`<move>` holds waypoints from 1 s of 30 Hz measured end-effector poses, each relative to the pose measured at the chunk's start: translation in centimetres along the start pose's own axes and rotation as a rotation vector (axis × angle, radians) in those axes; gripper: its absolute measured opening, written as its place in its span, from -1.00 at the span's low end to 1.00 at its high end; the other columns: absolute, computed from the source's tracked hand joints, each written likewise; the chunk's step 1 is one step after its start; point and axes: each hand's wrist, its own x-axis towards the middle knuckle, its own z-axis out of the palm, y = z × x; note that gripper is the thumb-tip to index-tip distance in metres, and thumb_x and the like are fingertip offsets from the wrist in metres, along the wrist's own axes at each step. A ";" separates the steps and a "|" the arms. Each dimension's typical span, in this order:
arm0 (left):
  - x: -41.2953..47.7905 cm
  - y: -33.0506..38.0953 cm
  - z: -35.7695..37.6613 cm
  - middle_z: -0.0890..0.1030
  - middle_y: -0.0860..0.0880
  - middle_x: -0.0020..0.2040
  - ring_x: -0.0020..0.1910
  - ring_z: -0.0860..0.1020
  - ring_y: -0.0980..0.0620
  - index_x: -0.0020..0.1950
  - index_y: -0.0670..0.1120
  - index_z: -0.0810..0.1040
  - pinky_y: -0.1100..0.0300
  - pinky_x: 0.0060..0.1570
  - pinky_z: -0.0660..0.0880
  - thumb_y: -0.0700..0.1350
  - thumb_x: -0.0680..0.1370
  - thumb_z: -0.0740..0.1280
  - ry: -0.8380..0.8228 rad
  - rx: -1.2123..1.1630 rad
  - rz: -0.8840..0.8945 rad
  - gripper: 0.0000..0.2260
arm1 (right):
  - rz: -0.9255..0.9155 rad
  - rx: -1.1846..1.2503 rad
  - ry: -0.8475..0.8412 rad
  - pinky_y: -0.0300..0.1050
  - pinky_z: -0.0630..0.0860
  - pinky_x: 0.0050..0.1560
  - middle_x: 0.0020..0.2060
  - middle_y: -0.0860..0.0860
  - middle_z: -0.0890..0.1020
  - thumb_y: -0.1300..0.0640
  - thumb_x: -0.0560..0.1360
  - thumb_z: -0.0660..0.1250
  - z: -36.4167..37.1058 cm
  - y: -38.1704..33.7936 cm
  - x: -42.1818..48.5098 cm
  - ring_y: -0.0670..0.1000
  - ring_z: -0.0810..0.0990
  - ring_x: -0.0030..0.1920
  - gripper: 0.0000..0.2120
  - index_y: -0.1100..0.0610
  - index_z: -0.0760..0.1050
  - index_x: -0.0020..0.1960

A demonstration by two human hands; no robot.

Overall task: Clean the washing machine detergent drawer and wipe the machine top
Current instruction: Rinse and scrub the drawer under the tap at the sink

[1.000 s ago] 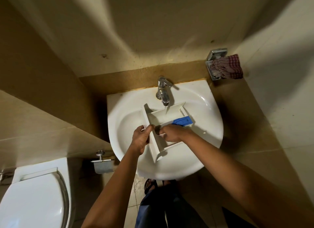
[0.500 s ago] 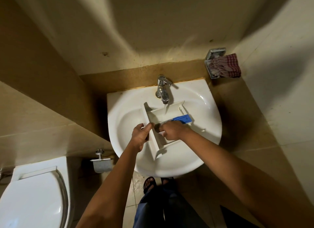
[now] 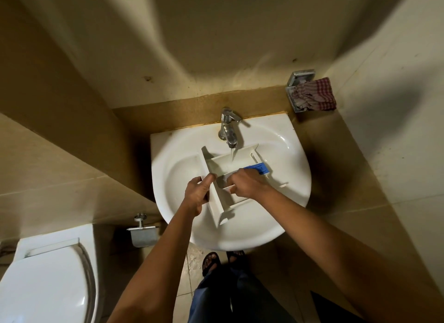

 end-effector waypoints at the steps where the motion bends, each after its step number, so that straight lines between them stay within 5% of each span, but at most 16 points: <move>1: -0.3 0.3 -0.1 0.62 -0.15 -0.19 -0.24 0.58 -0.12 0.06 -0.25 0.59 -0.05 -0.01 0.60 0.16 0.18 0.45 0.009 0.015 -0.011 -0.39 | 0.013 -0.026 0.033 -0.14 0.38 -0.17 -0.06 0.07 0.65 -0.01 0.47 0.38 -0.2 0.3 0.0 0.11 0.60 0.00 -0.81 0.08 0.58 -0.01; 4: -1.1 1.5 -0.3 0.62 -0.15 -0.18 -0.26 0.58 -0.12 0.02 -0.25 0.59 0.04 -0.16 0.57 0.20 0.12 0.45 0.056 0.086 -0.055 -0.34 | 0.005 0.093 0.130 -0.12 0.38 -0.12 -0.13 0.02 0.60 -0.08 0.36 0.48 0.1 1.7 -0.5 0.06 0.54 -0.06 -0.70 0.11 0.53 -0.08; 8: -2.1 2.6 -0.7 0.55 -0.19 -0.01 -0.03 0.56 -0.18 0.16 -0.27 0.51 0.09 -0.26 0.47 0.28 0.10 0.48 0.226 0.335 -0.011 -0.17 | 0.145 0.646 0.253 -0.16 0.44 0.01 0.02 0.00 0.57 0.19 0.36 0.50 1.1 3.3 -1.4 -0.03 0.50 0.05 -0.73 0.12 0.55 0.03; 13: -4.4 4.4 1.2 0.44 -0.23 0.25 0.20 0.50 -0.21 0.35 -0.33 0.24 0.03 0.02 0.49 0.19 0.33 0.52 0.378 0.650 0.066 -0.13 | 0.532 1.067 0.388 -0.27 0.44 -0.10 -0.05 0.00 0.61 0.34 0.45 0.24 1.5 4.9 -1.0 -0.02 0.56 -0.01 -0.78 0.12 0.58 -0.04; 19: -6.6 6.0 3.8 0.46 -0.24 0.26 0.22 0.50 -0.23 0.29 -0.25 0.21 0.04 0.11 0.45 0.19 0.30 0.55 0.446 0.786 0.167 -0.17 | 0.701 1.484 0.331 -0.04 0.55 0.10 -0.15 0.09 0.60 0.34 0.48 0.25 1.3 5.1 0.6 0.05 0.57 -0.15 -0.80 0.14 0.55 -0.23; 24: -6.1 5.8 2.8 0.47 -0.22 0.24 0.22 0.50 -0.22 0.31 -0.31 0.28 0.06 0.03 0.45 0.24 0.32 0.50 0.404 0.719 0.147 -0.15 | 0.658 1.915 0.242 -0.09 0.55 0.06 -0.02 0.20 0.59 0.35 0.56 0.25 0.1 4.6 2.4 0.11 0.59 0.01 -0.83 0.37 0.49 0.13; 28: -4.9 3.9 -0.4 0.57 -0.12 -0.02 -0.12 0.54 -0.06 0.05 -0.28 0.51 0.19 -0.30 0.41 0.27 0.22 0.46 0.354 0.482 0.103 -0.32 | 0.606 2.155 0.154 -0.05 0.47 0.14 0.10 0.23 0.54 0.31 0.61 0.18 -1.3 4.7 4.2 0.19 0.52 0.20 -0.87 0.34 0.48 0.01; 30: -4.6 2.9 -1.3 0.55 -0.03 -0.08 -0.16 0.54 0.02 0.09 -0.17 0.49 0.09 -0.20 0.56 0.22 0.16 0.47 0.342 0.310 0.064 -0.34 | 0.624 2.222 0.146 -0.01 0.45 0.23 0.08 0.23 0.54 0.29 0.62 0.15 -1.8 4.7 5.0 0.20 0.51 0.19 -0.85 0.35 0.46 -0.01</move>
